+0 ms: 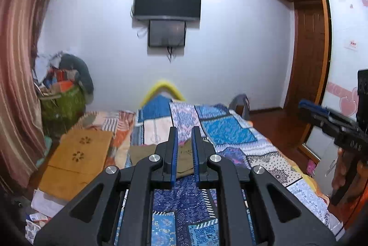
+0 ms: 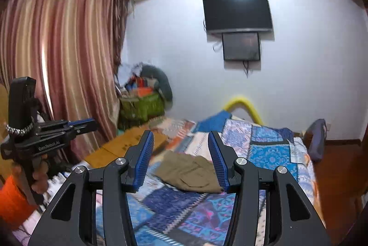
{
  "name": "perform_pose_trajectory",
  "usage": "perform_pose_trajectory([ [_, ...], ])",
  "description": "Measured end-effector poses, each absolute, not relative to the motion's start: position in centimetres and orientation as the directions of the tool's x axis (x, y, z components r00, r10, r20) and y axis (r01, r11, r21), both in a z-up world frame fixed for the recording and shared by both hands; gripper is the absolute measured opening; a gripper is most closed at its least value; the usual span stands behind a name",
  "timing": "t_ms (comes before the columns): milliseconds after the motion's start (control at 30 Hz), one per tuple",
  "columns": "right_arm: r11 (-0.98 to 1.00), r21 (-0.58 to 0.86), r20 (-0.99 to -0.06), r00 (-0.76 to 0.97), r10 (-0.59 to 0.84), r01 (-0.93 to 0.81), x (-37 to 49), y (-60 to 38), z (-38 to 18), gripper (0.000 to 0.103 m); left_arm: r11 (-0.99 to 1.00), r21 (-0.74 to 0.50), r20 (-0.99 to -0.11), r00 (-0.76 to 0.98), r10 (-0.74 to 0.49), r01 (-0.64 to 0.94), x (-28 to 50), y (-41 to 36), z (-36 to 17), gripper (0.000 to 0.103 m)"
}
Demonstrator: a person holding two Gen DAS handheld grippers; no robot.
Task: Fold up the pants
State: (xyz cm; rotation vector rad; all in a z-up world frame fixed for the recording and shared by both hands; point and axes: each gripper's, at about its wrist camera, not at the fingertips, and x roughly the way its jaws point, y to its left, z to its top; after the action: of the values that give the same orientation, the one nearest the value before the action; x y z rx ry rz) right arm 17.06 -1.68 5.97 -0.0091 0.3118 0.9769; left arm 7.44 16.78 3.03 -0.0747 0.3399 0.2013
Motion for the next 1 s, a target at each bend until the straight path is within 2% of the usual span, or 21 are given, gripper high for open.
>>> perform_pose_trajectory([
  [167, 0.558, 0.154, -0.209, 0.525, 0.825, -0.815, 13.6, -2.7, 5.4, 0.045, 0.977, -0.042, -0.294, 0.938, 0.186, -0.207, 4.0, 14.4, 3.2, 0.012],
  [233, 0.565, 0.157, -0.192, 0.536, 0.822, -0.81, 13.0, -3.0, 5.6, 0.046, 0.975, -0.024, -0.279, 0.938, 0.206, -0.222, 3.1, 13.6, 3.0, 0.015],
  [267, 0.567, 0.16, -0.185, 0.539, 0.822, -0.808, 12.7, -3.1, 5.6, 0.047, 0.975, -0.024, -0.274, 0.939, 0.208, -0.223, 2.6, 13.1, 2.8, 0.024],
  [300, 0.571, 0.161, -0.183, 0.544, 0.819, -0.805, 12.5, -3.1, 5.7, 0.05, 0.974, -0.028, -0.27, 0.94, 0.208, -0.224, 2.2, 12.8, 2.7, 0.038],
  [367, 0.588, 0.155, -0.173, 0.564, 0.807, -0.794, 11.9, -3.5, 5.7, 0.057, 0.973, -0.038, -0.257, 0.943, 0.211, -0.228, 1.3, 12.4, 2.4, 0.053],
  [433, 0.606, 0.146, -0.167, 0.584, 0.794, -0.782, 11.5, -3.5, 5.7, 0.062, 0.97, -0.032, -0.241, 0.944, 0.225, -0.239, 0.5, 12.1, 2.2, 0.055],
  [500, 0.624, 0.144, -0.161, 0.604, 0.781, -0.768, 11.3, -3.5, 5.6, 0.068, 0.969, -0.031, -0.237, 0.943, 0.232, -0.246, 0.1, 12.0, 2.1, 0.069],
  [567, 0.64, 0.139, -0.154, 0.622, 0.768, -0.755, 10.8, -3.8, 5.6, 0.08, 0.968, -0.037, -0.22, 0.947, 0.236, -0.25, -0.3, 12.3, 2.0, 0.077],
  [700, 0.659, 0.125, -0.152, 0.643, 0.751, -0.741, 10.1, -3.6, 5.5, 0.084, 0.962, -0.021, -0.197, 0.945, 0.261, -0.271, -1.0, 12.3, 2.0, 0.098],
  [800, 0.669, 0.119, -0.148, 0.653, 0.743, -0.734, 10.0, -3.4, 5.6, 0.09, 0.962, -0.034, -0.198, 0.945, 0.259, -0.271, -1.1, 12.6, 1.9, 0.102],
  [867, 0.682, 0.106, -0.139, 0.668, 0.731, -0.724, 9.7, -3.4, 5.6, 0.1, 0.961, -0.037, -0.2, 0.944, 0.261, -0.274, -1.3, 12.5, 1.8, 0.103],
  [1000, 0.685, 0.092, -0.129, 0.673, 0.728, -0.723, 9.1, -3.5, 5.7, 0.103, 0.956, -0.033, -0.208, 0.937, 0.28, -0.293, -1.0, 12.8, 1.7, 0.103],
])
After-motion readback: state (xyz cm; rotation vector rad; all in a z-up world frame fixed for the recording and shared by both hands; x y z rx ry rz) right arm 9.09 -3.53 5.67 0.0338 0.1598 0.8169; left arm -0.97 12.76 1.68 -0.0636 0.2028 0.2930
